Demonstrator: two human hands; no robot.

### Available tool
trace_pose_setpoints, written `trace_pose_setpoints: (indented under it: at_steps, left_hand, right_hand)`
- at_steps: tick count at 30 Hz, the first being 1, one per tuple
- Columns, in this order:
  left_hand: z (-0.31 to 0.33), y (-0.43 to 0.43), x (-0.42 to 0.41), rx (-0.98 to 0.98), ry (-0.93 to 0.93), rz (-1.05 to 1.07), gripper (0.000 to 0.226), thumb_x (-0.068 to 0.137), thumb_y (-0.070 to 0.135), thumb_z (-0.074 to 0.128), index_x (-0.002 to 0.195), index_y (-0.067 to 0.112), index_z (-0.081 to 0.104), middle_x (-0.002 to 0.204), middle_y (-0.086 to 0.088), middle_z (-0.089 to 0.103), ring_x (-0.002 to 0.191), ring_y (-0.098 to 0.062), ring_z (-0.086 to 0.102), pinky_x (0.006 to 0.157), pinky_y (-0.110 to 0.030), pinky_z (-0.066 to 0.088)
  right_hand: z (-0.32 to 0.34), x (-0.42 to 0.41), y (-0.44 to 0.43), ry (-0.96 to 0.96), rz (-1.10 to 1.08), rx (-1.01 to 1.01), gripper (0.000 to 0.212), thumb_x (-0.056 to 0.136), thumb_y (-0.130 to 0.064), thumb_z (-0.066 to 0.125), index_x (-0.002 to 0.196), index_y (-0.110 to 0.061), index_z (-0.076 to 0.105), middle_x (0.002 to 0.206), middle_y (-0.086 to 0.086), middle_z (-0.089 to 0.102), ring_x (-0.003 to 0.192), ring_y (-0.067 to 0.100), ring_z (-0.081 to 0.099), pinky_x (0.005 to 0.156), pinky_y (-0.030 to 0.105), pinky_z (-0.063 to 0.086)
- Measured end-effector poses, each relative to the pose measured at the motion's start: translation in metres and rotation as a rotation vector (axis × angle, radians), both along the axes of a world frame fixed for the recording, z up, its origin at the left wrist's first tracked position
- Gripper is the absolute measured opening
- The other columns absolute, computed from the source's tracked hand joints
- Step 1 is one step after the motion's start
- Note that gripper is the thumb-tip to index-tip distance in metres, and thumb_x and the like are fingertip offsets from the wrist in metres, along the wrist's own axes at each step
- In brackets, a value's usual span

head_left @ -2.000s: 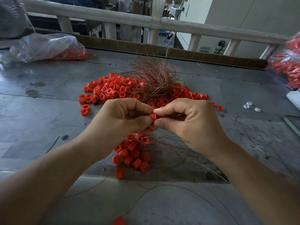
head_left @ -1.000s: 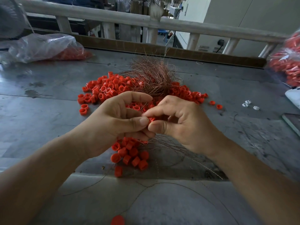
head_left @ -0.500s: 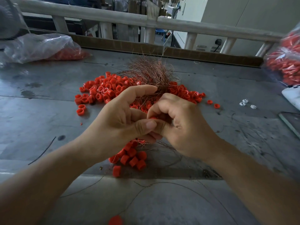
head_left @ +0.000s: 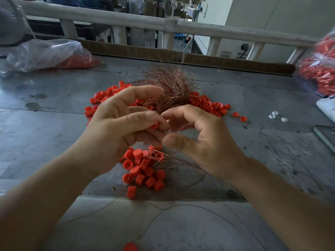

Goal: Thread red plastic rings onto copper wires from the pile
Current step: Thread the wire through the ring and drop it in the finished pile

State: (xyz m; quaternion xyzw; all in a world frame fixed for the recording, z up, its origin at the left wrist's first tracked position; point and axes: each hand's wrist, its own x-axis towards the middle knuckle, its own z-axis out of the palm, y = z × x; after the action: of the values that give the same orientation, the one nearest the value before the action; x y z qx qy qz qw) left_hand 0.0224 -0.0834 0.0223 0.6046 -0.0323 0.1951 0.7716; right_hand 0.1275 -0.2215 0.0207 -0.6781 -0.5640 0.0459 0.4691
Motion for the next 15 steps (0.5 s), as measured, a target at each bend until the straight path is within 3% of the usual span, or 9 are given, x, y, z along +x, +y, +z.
trace_pose_setpoints:
  at_steps: [3,7,12,15]
  left_hand:
    - [0.0022,0.0015,-0.001,-0.027,-0.04,-0.007,0.059,0.06,0.027,0.078,0.112,0.009,0.055,0.075,-0.01,0.071,0.064,-0.02,0.068,0.058,-0.025,0.055]
    - [0.003,0.0022,-0.0014,-0.063,-0.043,0.051,0.047,0.059,0.018,0.067,0.105,0.01,0.059,0.072,-0.009,0.071,0.06,-0.018,0.068,0.056,-0.023,0.054]
    - [0.0031,0.002,-0.0024,-0.061,-0.048,0.029,0.05,0.058,0.018,0.068,0.106,0.009,0.059,0.072,-0.009,0.07,0.06,-0.018,0.068,0.056,-0.022,0.054]
    - [0.0018,0.0036,-0.0031,-0.079,-0.061,-0.041,0.049,0.057,0.017,0.073,0.104,0.009,0.065,0.073,-0.012,0.07,0.061,-0.02,0.068,0.056,-0.023,0.054]
  right_hand:
    - [0.0,0.0029,-0.0002,-0.032,-0.002,0.016,0.033,0.081,-0.041,0.061,0.094,-0.012,0.065,0.085,-0.013,0.062,0.08,-0.003,0.058,0.072,0.01,0.044]
    - [0.0006,0.0054,-0.0019,-0.12,-0.028,0.064,0.015,0.078,-0.019,0.064,0.085,-0.007,0.069,0.078,-0.017,0.058,0.075,-0.003,0.057,0.068,0.009,0.043]
    - [-0.0008,0.0083,-0.0011,-0.176,-0.154,0.113,0.022,0.076,-0.02,0.066,0.095,-0.009,0.067,0.08,-0.003,0.06,0.074,0.006,0.056,0.066,0.012,0.044]
    - [0.0016,0.0091,-0.0024,-0.235,-0.174,0.115,0.034,0.076,-0.025,0.067,0.107,-0.01,0.063,0.097,-0.007,0.057,0.089,0.005,0.055,0.079,0.016,0.045]
